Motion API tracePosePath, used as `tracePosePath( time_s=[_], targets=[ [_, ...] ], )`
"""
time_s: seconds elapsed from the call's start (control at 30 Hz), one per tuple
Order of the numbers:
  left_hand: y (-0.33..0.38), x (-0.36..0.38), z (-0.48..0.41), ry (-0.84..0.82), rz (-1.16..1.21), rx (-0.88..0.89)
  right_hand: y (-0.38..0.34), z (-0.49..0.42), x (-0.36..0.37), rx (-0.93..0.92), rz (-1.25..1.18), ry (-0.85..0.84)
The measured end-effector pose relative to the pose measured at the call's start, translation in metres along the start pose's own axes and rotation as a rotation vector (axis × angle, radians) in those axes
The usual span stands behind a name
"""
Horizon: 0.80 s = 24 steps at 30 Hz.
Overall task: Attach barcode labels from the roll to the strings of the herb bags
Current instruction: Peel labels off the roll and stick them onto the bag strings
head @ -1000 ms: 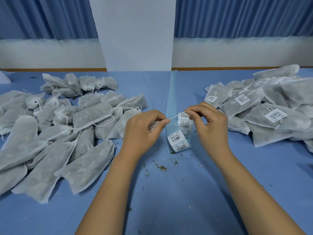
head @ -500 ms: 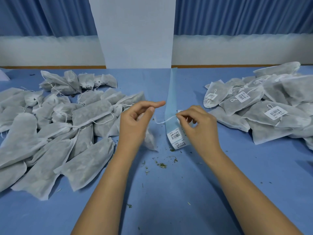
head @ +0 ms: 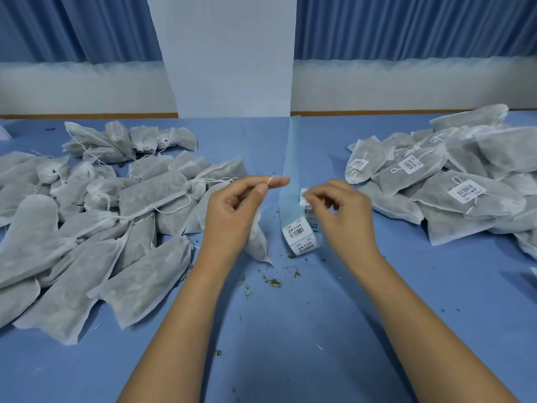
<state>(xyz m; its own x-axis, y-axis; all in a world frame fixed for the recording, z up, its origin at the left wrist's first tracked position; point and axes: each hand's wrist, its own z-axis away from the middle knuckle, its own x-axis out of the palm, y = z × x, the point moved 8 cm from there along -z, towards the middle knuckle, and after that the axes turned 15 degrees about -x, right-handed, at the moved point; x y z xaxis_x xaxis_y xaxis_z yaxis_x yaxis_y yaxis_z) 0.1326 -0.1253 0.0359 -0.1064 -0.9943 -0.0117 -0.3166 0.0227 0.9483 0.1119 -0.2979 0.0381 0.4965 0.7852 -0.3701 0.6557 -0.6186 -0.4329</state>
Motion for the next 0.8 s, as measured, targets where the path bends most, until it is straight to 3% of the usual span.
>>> tracePosePath(
  time_s=[0.1, 0.17, 0.3, 0.43, 0.53, 0.63, 0.73, 0.8],
  targets=[
    [-0.005, -0.006, -0.002, 0.053, -0.077, -0.003, -0.032, 0.003, 0.022, -0.29, -0.026, -0.193],
    [-0.006, -0.001, -0.001, 0.019, -0.254, 0.05, -0.042, 0.003, 0.019, -0.409, -0.006, -0.184],
    [-0.009, 0.011, -0.001, -0.068, -0.403, 0.118, -0.043, -0.002, -0.003, -0.46, 0.066, -0.036],
    [-0.012, 0.026, 0.002, -0.194, -0.403, 0.069, -0.043, -0.002, -0.003, -0.483, 0.112, -0.053],
    [-0.015, 0.025, 0.001, -0.19, -0.346, -0.006, -0.034, -0.004, -0.005, -0.376, 0.064, -0.016],
    [-0.014, 0.022, 0.001, -0.156, -0.279, -0.021, -0.017, -0.004, -0.005, -0.159, -0.073, 0.02],
    [-0.016, 0.019, 0.001, -0.113, -0.228, -0.082, 0.0, 0.001, 0.004, 0.094, -0.248, 0.006],
    [-0.015, 0.015, 0.001, -0.062, -0.18, -0.096, 0.003, 0.003, 0.012, 0.159, -0.271, -0.035]
  ],
)
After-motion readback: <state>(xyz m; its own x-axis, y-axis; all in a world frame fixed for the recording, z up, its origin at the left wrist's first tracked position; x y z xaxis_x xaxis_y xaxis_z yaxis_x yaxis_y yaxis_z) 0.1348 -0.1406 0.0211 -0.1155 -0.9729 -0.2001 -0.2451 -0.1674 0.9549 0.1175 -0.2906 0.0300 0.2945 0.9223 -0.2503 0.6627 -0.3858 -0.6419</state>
